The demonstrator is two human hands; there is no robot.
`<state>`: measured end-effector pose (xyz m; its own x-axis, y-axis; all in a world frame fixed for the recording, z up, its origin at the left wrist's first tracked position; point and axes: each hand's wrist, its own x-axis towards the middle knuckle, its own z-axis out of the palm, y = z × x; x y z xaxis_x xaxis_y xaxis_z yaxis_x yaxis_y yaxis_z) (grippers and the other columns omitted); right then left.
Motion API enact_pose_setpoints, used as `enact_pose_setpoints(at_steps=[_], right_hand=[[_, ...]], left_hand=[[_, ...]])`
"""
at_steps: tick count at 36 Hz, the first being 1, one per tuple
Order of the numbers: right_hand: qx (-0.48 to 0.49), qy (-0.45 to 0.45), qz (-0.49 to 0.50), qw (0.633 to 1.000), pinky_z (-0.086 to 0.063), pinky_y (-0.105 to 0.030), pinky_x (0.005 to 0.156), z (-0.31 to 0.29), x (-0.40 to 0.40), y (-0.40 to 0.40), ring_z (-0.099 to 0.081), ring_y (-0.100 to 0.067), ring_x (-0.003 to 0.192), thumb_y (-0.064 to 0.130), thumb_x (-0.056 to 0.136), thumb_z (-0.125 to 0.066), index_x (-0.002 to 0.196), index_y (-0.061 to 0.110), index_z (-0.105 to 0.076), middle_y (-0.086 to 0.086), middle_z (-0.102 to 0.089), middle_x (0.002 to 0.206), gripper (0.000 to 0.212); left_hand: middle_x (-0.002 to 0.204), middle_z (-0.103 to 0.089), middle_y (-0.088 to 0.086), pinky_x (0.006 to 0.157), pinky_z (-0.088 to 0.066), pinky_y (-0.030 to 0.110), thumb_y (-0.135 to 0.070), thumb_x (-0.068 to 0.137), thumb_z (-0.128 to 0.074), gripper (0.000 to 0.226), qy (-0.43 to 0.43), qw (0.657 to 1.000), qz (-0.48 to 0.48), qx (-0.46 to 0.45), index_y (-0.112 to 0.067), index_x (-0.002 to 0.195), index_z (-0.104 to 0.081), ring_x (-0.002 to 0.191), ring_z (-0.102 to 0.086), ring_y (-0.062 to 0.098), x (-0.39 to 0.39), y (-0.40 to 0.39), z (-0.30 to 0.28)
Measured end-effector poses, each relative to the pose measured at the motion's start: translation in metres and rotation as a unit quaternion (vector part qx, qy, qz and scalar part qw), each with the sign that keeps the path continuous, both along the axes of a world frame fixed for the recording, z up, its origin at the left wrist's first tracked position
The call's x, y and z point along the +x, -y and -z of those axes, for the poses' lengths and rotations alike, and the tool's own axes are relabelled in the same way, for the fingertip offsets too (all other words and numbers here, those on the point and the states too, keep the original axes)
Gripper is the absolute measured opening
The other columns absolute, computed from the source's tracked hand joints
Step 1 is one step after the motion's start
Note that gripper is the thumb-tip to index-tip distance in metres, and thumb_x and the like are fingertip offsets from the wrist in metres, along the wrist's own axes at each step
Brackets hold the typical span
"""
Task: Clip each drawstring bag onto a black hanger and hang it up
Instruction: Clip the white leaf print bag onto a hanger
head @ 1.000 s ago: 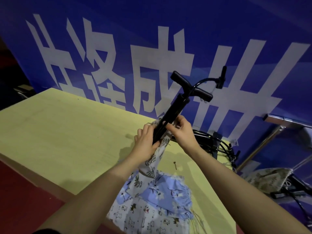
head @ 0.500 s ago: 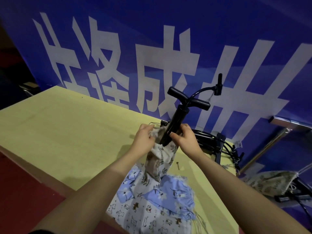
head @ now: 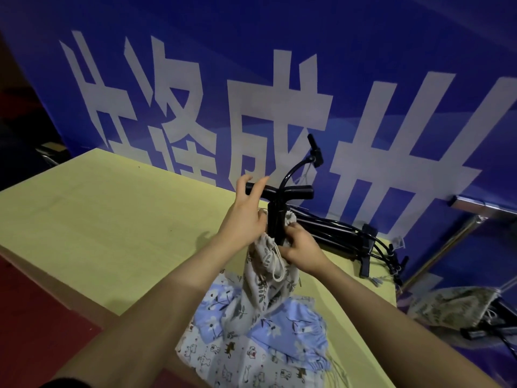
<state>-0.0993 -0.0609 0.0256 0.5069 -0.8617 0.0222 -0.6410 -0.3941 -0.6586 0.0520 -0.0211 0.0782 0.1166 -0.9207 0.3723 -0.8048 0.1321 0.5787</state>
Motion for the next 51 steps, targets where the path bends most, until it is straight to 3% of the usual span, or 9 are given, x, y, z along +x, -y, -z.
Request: enact_pose_setpoints(at_steps=[6,17,22,27,32,36,41,45,51], right_hand=[[0.018,0.082,0.032,0.996,-0.041,-0.028,0.082,-0.002,-0.002,-0.001,-0.054,-0.019,0.099,0.018,0.083,-0.065,0.121,0.013,-0.056,-0.004,-0.053,0.107,0.040],[-0.014,0.223,0.142,0.964,-0.042,-0.018,0.062,-0.019,-0.025,-0.004,-0.054,-0.012,0.075,-0.005,0.091,-0.046,0.091,0.014,-0.054,0.001,-0.057,0.088,0.021],[-0.056,0.246,0.167,0.953,-0.045,-0.022,0.078,-0.044,-0.021,-0.004,-0.056,-0.015,0.083,-0.015,0.083,-0.038,0.069,0.015,-0.059,-0.003,-0.054,0.089,0.039],[-0.081,0.165,0.154,0.971,-0.037,0.002,0.071,-0.062,-0.019,-0.007,-0.049,0.000,0.083,-0.013,0.089,-0.036,0.079,0.001,-0.065,0.002,-0.048,0.090,0.034],[-0.068,0.105,0.115,0.985,-0.040,-0.010,0.069,-0.061,-0.029,-0.010,-0.048,-0.011,0.088,0.018,0.091,-0.057,0.085,0.007,-0.063,0.001,-0.041,0.097,0.014],[-0.102,-0.010,0.062,0.993,-0.036,-0.017,0.082,-0.058,-0.034,-0.011,-0.038,-0.012,0.095,0.049,0.073,-0.074,0.093,0.011,-0.055,0.000,-0.034,0.105,0.048],[-0.197,-0.084,0.031,0.976,-0.046,-0.028,0.087,-0.055,-0.035,-0.010,-0.035,-0.014,0.099,0.027,0.080,-0.072,0.085,0.012,-0.050,0.000,-0.032,0.110,0.027],[-0.277,-0.097,0.053,0.955,-0.049,-0.031,0.074,-0.056,-0.035,-0.011,-0.043,-0.021,0.101,0.019,0.089,-0.061,0.092,0.005,-0.063,-0.007,-0.045,0.112,0.015],[-0.363,-0.078,0.101,0.923,-0.048,-0.039,0.075,-0.061,-0.034,-0.014,-0.051,-0.026,0.087,0.017,0.088,-0.061,0.092,0.007,-0.067,-0.009,-0.058,0.100,0.013]], left_hand=[[0.126,-0.035,0.005,0.063,-0.048,0.032,-0.033,0.093,-0.050,0.047,0.073,0.997,-0.023,-0.021,-0.024,0.138,-0.039,0.077,-0.052,0.023,-0.004,0.000,-0.007],[0.092,-0.047,0.012,0.064,-0.050,0.043,-0.017,0.091,-0.056,0.029,0.122,0.985,0.060,-0.110,-0.006,0.118,-0.059,0.084,-0.050,0.027,-0.006,0.010,-0.011],[0.095,-0.053,0.013,0.056,-0.049,0.038,-0.014,0.085,-0.064,0.027,0.190,0.973,0.058,-0.119,-0.007,0.111,-0.062,0.083,-0.054,0.031,-0.012,0.010,-0.018],[0.107,-0.052,0.009,0.070,-0.045,0.036,-0.021,0.091,-0.056,0.031,0.205,0.973,0.034,-0.096,-0.013,0.120,-0.058,0.095,-0.055,0.027,-0.019,0.012,-0.021],[0.113,-0.048,0.005,0.076,-0.039,0.030,-0.024,0.096,-0.047,0.031,0.180,0.981,0.028,-0.072,-0.017,0.127,-0.049,0.092,-0.054,0.023,-0.022,0.013,-0.017],[0.110,-0.041,0.008,0.060,-0.039,0.030,-0.020,0.097,-0.044,0.022,0.120,0.991,0.053,-0.038,-0.014,0.119,-0.044,0.069,-0.054,0.026,-0.027,0.016,-0.015],[0.113,-0.038,0.008,0.054,-0.043,0.037,-0.020,0.097,-0.042,0.023,0.098,0.991,0.088,0.002,-0.017,0.118,-0.036,0.069,-0.057,0.034,-0.031,0.014,-0.013],[0.116,-0.038,0.007,0.054,-0.041,0.035,-0.021,0.095,-0.043,0.028,0.132,0.987,0.089,0.010,-0.019,0.122,-0.034,0.068,-0.056,0.032,-0.031,0.012,-0.013],[0.123,-0.039,0.004,0.074,-0.036,0.033,-0.028,0.094,-0.042,0.036,0.176,0.981,0.076,0.007,-0.021,0.128,-0.035,0.091,-0.053,0.031,-0.034,0.005,-0.020]])
